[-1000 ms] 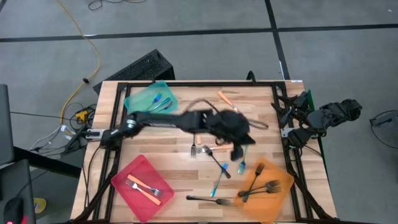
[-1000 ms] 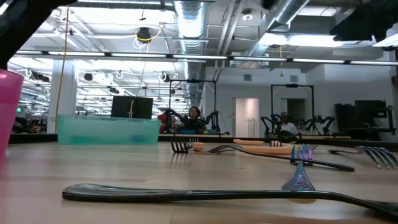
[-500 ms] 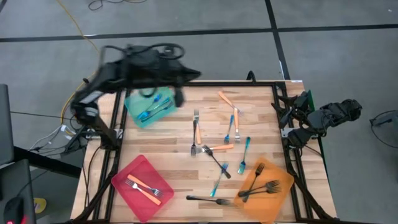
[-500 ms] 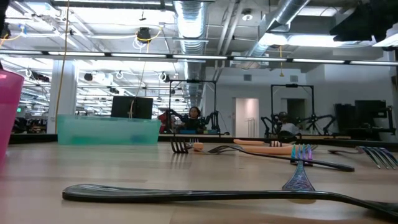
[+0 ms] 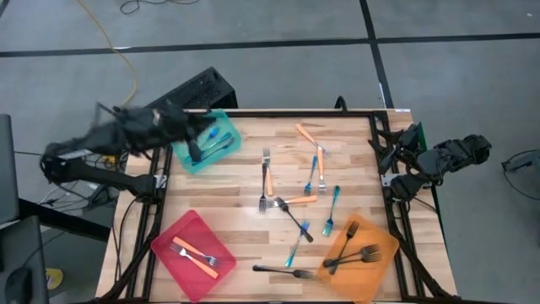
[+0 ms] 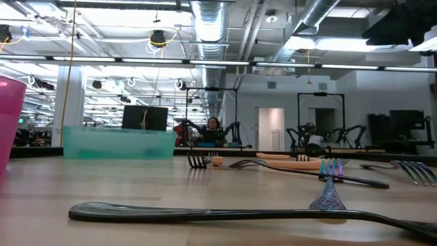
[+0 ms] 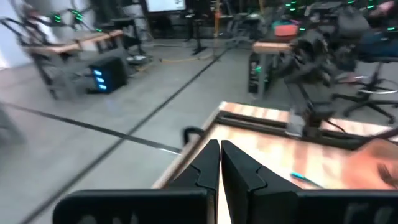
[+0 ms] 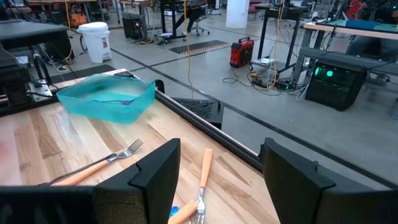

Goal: Sort silverware by color (type)
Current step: Put the orange fork into the red bin

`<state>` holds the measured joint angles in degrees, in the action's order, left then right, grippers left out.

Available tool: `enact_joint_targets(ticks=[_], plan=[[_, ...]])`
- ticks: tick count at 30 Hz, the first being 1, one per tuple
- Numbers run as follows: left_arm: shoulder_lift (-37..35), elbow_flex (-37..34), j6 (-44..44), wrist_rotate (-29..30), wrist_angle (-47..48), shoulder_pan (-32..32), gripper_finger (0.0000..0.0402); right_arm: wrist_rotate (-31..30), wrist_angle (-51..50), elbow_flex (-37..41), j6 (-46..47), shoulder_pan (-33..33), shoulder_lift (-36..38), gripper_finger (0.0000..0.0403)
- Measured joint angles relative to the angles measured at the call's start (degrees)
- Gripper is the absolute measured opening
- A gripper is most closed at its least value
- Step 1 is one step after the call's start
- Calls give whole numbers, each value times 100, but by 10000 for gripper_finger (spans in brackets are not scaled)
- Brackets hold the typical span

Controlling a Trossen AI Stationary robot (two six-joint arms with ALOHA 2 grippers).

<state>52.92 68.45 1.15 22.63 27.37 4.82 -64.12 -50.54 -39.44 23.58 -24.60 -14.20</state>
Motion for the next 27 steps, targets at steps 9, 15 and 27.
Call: enact_joint_targets(ticks=[9,15,27], plan=[[456,-3434,843,-754,-3829,0,0,0,0,0,0,0,-2,242],[1903,-3659,1100,-627,-4856,0,3,0,0,0,0,0,-2,242],[4365,-1676,-363,-1206,-4486,-138,119,-7,0,0,1,0,-1,242]])
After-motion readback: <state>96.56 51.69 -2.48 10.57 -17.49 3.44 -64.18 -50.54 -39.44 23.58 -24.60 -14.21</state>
